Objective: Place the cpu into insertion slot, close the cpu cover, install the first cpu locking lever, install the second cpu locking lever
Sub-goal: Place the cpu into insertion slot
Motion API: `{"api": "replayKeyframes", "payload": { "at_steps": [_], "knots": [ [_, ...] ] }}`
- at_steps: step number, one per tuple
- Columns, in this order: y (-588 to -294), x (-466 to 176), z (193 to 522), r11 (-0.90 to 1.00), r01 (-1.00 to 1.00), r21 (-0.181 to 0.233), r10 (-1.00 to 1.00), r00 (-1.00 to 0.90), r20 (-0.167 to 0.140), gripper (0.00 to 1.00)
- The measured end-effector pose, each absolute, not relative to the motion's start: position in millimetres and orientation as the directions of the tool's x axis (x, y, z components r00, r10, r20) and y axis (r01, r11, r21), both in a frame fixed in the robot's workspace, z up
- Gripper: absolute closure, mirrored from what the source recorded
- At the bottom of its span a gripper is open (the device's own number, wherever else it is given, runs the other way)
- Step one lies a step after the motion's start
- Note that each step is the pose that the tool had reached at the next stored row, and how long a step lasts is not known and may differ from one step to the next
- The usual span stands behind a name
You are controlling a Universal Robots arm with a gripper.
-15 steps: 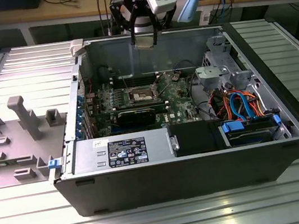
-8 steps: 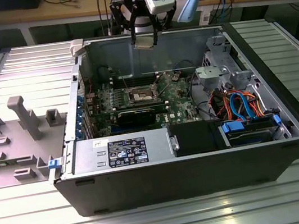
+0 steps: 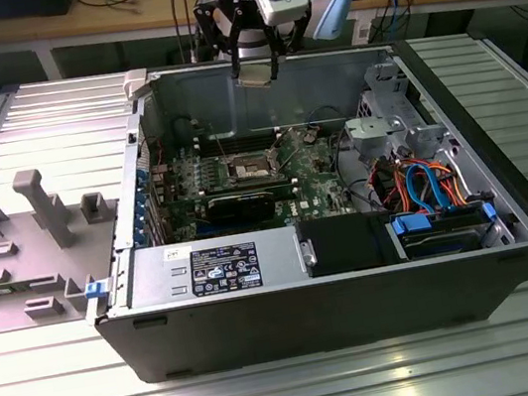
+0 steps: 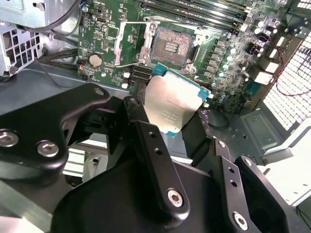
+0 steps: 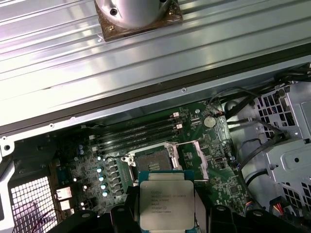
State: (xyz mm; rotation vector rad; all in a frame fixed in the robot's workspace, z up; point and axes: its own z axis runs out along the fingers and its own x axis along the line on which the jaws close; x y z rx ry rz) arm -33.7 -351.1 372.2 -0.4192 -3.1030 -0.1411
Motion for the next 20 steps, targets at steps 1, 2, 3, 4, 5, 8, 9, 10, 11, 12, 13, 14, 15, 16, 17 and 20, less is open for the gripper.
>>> {"api": "replayKeyframes", "payload": {
  "at_steps": [1,2,3,4,5,8,9,10,11,12,13,14,15,16,17,20],
  "knots": [
    [-351.1,-33.8,372.2,0.958,0.272,0.088,0.272,-0.962,0.019,0.46],
    [-351.1,-33.8,372.2,0.957,0.278,0.088,0.277,-0.961,0.019,0.46],
    [-351.1,-33.8,372.2,0.955,0.282,0.088,0.281,-0.959,0.019,0.46],
    [-351.1,-33.8,372.2,0.954,0.288,0.088,0.288,-0.958,0.019,0.46],
    [-351.1,-33.8,372.2,0.952,0.294,0.088,0.294,-0.956,0.019,0.46],
    [-351.1,-33.8,372.2,0.943,0.322,0.088,0.321,-0.947,0.019,0.46],
    [-351.1,-33.8,372.2,0.942,0.324,0.088,0.323,-0.946,0.019,0.46],
    [-351.1,-33.8,372.2,0.942,0.324,0.088,0.323,-0.946,0.019,0.46],
    [-351.1,-33.8,372.2,0.942,0.324,0.088,0.323,-0.946,0.019,0.46],
    [-351.1,-33.8,372.2,0.942,0.324,0.088,0.324,-0.946,0.019,0.46],
    [-351.1,-33.8,372.2,0.942,0.324,0.088,0.323,-0.946,0.019,0.46],
    [-351.1,-33.8,372.2,0.942,0.324,0.088,0.324,-0.946,0.019,0.46],
    [-351.1,-33.8,372.2,0.942,0.324,0.088,0.324,-0.946,0.019,0.46],
    [-351.1,-33.8,372.2,0.942,0.324,0.088,0.324,-0.946,0.019,0.46],
    [-351.1,-33.8,372.2,0.942,0.324,0.088,0.324,-0.946,0.019,0.46],
    [-351.1,-33.8,372.2,0.942,0.325,0.088,0.325,-0.946,0.019,0.46]
  ]
}}
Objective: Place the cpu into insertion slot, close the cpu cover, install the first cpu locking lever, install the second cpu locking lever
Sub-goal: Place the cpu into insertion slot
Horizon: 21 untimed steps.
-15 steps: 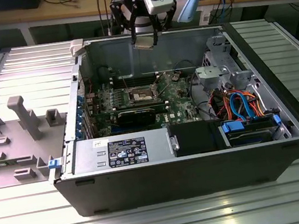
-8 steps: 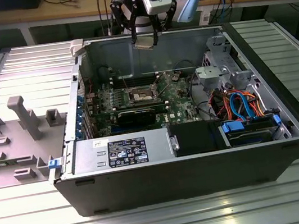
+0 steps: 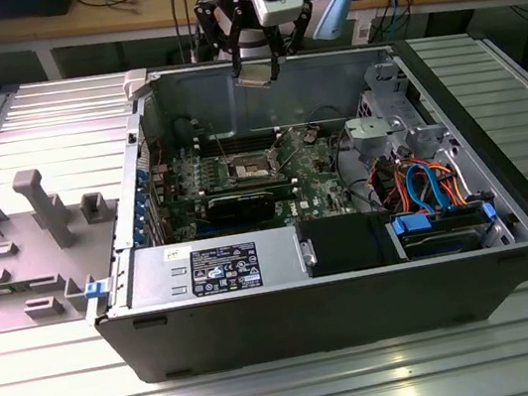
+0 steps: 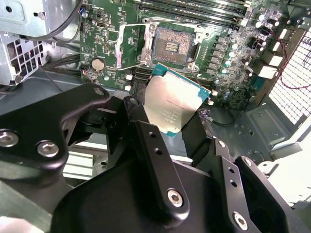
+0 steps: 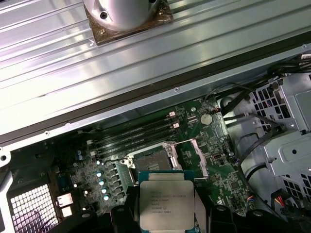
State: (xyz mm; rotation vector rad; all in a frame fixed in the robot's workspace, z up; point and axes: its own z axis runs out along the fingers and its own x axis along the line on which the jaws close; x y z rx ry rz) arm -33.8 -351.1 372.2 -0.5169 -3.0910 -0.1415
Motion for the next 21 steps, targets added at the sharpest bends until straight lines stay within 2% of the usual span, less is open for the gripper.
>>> {"api": "replayKeyframes", "payload": {
  "at_steps": [21],
  "knots": [
    [-351.1,-33.8,372.2,0.929,0.358,0.088,0.358,-0.934,0.019,0.46]
  ]
}}
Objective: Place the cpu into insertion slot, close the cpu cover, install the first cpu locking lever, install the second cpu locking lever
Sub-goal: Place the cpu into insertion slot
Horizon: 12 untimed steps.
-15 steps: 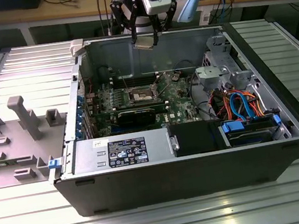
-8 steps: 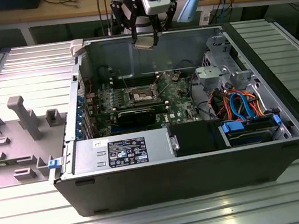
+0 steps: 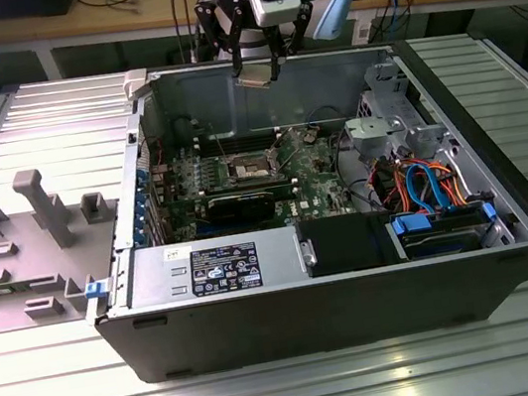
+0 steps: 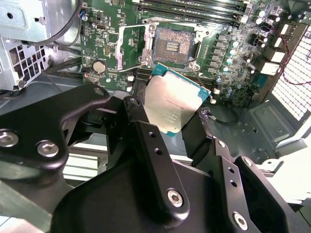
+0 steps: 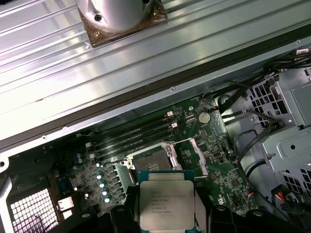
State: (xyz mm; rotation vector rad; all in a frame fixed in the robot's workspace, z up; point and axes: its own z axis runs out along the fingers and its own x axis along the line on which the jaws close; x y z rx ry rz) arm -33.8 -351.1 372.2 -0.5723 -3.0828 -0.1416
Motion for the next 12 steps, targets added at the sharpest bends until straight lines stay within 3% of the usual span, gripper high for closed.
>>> {"api": "replayKeyframes", "payload": {
  "at_steps": [12],
  "knots": [
    [-351.1,-33.8,372.1,0.926,0.366,0.088,0.366,-0.931,0.019,0.46]
  ]
}}
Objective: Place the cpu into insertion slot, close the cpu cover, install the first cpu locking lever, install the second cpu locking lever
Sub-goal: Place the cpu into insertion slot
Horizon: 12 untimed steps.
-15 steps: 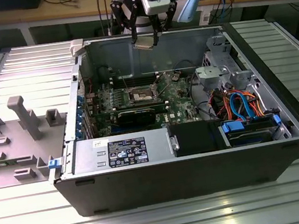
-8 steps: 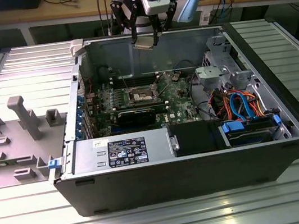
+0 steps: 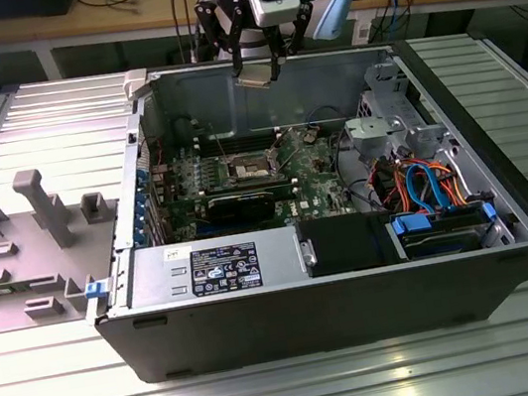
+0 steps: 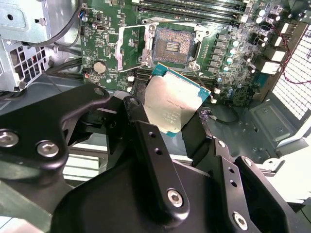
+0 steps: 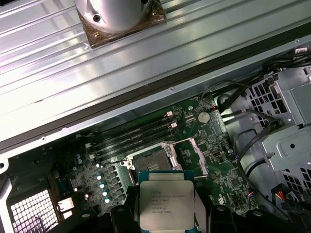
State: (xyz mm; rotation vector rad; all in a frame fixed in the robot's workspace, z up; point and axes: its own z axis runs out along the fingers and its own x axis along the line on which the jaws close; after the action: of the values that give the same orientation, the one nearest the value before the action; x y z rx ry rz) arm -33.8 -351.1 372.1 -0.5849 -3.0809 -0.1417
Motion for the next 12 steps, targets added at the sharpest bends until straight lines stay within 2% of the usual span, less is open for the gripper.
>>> {"api": "replayKeyframes", "payload": {
  "at_steps": [12],
  "knots": [
    [-351.1,-33.8,372.1,0.906,0.414,0.088,0.414,-0.91,0.019,0.46]
  ]
}}
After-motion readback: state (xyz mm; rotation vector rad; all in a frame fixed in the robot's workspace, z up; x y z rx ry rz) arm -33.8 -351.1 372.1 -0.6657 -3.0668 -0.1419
